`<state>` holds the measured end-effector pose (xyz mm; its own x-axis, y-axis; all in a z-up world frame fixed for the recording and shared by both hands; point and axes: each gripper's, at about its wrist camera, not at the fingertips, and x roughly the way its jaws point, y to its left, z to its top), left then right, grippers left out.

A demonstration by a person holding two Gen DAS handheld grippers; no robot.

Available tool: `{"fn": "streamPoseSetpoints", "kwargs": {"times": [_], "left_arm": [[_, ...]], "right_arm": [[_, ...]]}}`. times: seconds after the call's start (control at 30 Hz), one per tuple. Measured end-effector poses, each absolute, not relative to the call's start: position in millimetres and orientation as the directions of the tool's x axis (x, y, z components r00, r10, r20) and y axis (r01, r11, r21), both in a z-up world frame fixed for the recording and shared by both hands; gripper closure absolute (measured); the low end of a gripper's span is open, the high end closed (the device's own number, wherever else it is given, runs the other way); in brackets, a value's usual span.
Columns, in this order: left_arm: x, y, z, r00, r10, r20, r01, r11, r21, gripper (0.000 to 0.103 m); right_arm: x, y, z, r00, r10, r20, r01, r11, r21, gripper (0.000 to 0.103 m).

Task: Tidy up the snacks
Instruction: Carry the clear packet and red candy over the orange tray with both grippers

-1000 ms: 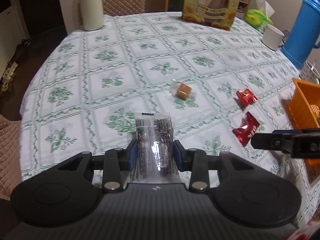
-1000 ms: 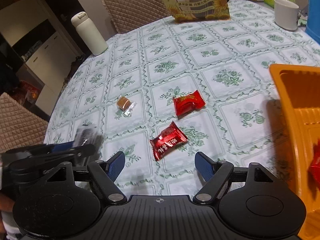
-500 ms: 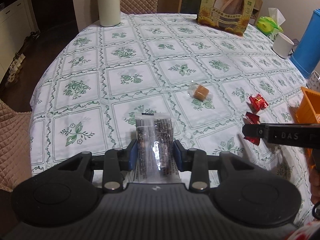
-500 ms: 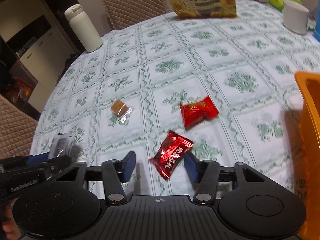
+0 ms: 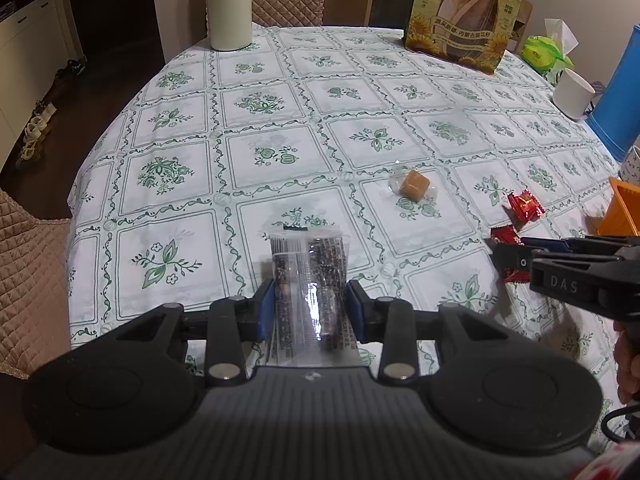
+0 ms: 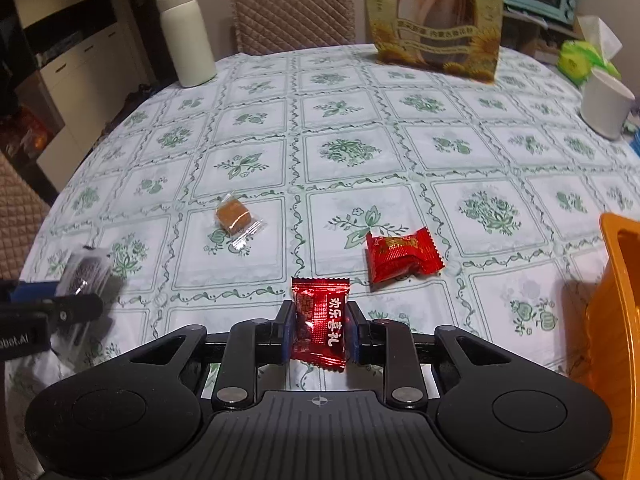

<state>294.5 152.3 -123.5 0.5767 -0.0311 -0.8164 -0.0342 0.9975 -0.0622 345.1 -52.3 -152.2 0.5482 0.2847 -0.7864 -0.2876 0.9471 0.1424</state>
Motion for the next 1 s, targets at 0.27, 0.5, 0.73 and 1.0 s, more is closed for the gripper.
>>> {"fn": "streamPoseSetpoints", "kwargs": {"times": [0.27, 0.5, 0.73, 1.0], "left_arm": [[289, 148, -118, 0.584, -0.032, -0.811, -0.029, 0.998, -0.059, 0.069], [282, 142, -109, 0.598, -0.034, -0.800, -0.023, 0.998, -0.060, 0.069], [269, 127, -95, 0.616, -0.053, -0.786, 0.001, 0.998, -0.067, 0.069], [247, 99, -78, 0.628, -0.102, -0.771, 0.054, 0.995, -0.087, 0.069]], "right_arm": [[346, -54, -150, 0.534, 0.303, -0.789, -0.318, 0.937, 0.144, 0.078], [337, -57, -138, 0.536, 0.343, -0.771, -0.339, 0.924, 0.175, 0.079], [318, -65, -120, 0.535, 0.388, -0.750, -0.356, 0.909, 0.216, 0.079], [283, -95, -96, 0.532, 0.442, -0.722, -0.369, 0.889, 0.272, 0.079]]}}
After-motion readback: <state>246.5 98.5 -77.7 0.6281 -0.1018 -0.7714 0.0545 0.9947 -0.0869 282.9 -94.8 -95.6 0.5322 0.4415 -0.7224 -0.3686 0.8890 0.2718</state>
